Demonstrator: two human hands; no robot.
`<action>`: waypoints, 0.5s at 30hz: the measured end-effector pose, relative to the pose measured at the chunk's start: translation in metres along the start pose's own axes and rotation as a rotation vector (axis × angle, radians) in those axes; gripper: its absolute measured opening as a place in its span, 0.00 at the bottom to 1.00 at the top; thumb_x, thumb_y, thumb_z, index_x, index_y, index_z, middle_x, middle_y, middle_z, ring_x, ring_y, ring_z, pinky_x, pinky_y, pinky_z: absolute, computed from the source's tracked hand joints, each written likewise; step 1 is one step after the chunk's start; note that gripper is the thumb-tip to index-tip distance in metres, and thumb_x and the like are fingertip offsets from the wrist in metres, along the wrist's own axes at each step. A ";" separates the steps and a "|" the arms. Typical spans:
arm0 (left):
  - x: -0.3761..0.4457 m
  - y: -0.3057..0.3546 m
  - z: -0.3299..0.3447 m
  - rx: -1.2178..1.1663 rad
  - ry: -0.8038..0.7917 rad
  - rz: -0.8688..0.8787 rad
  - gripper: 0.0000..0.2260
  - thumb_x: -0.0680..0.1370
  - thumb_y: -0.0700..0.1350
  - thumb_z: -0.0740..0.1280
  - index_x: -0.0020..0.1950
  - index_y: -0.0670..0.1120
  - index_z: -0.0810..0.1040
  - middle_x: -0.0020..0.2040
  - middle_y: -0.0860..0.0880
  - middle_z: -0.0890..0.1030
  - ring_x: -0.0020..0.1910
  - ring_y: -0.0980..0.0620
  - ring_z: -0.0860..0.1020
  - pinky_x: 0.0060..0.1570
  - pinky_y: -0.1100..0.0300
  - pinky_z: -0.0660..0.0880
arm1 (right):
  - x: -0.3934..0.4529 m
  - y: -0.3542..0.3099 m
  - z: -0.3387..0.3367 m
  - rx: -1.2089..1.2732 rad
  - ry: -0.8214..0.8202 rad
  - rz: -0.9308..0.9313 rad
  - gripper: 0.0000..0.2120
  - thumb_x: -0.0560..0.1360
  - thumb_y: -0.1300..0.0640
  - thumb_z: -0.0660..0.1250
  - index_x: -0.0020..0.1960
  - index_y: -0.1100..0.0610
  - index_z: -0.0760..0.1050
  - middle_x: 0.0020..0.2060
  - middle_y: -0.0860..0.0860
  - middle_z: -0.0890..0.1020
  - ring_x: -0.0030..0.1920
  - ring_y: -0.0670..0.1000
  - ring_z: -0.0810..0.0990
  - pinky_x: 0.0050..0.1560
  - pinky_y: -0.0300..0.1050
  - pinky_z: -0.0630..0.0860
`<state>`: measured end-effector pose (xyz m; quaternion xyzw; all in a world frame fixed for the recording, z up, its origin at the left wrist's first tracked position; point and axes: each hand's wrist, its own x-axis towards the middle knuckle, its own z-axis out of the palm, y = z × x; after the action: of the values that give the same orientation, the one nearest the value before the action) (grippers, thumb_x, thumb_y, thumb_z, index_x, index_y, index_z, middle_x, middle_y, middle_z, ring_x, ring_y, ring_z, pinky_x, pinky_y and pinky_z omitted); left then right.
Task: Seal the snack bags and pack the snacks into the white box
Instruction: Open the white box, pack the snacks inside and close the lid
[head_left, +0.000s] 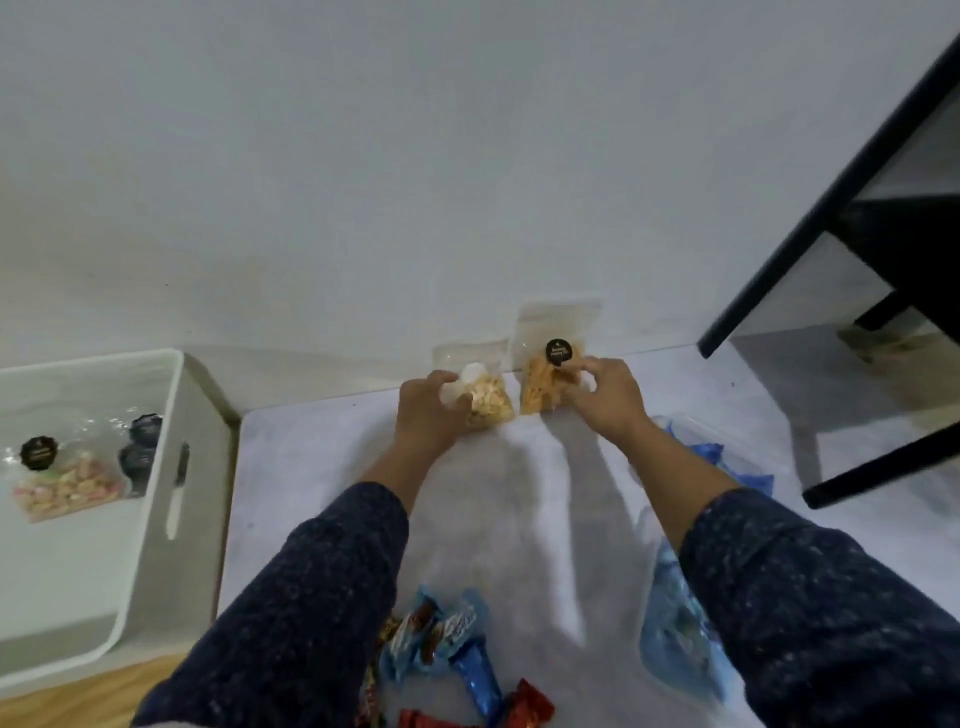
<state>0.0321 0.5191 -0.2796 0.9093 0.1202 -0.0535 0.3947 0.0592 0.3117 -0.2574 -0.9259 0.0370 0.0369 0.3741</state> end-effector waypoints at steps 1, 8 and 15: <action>0.010 0.003 0.007 -0.036 0.006 -0.045 0.19 0.75 0.51 0.64 0.63 0.46 0.75 0.59 0.40 0.78 0.60 0.42 0.75 0.58 0.56 0.70 | 0.014 0.005 -0.002 0.066 -0.006 0.017 0.13 0.69 0.61 0.71 0.53 0.59 0.81 0.52 0.57 0.82 0.53 0.52 0.79 0.42 0.28 0.67; 0.051 0.004 0.044 -0.157 -0.014 -0.241 0.18 0.77 0.53 0.63 0.66 0.52 0.71 0.62 0.45 0.77 0.61 0.44 0.75 0.59 0.55 0.72 | 0.078 0.041 0.009 0.250 -0.075 0.083 0.11 0.71 0.57 0.71 0.53 0.56 0.79 0.52 0.53 0.80 0.50 0.49 0.76 0.44 0.37 0.71; 0.059 0.010 0.055 -0.219 -0.003 -0.249 0.15 0.73 0.53 0.69 0.58 0.57 0.76 0.56 0.52 0.78 0.56 0.49 0.77 0.58 0.55 0.75 | 0.088 0.047 0.018 0.276 -0.095 0.044 0.10 0.68 0.58 0.74 0.46 0.55 0.75 0.38 0.49 0.75 0.43 0.51 0.73 0.45 0.46 0.72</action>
<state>0.0917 0.4826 -0.3214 0.8389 0.2363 -0.0899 0.4820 0.1418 0.2870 -0.3107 -0.8618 0.0443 0.0833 0.4983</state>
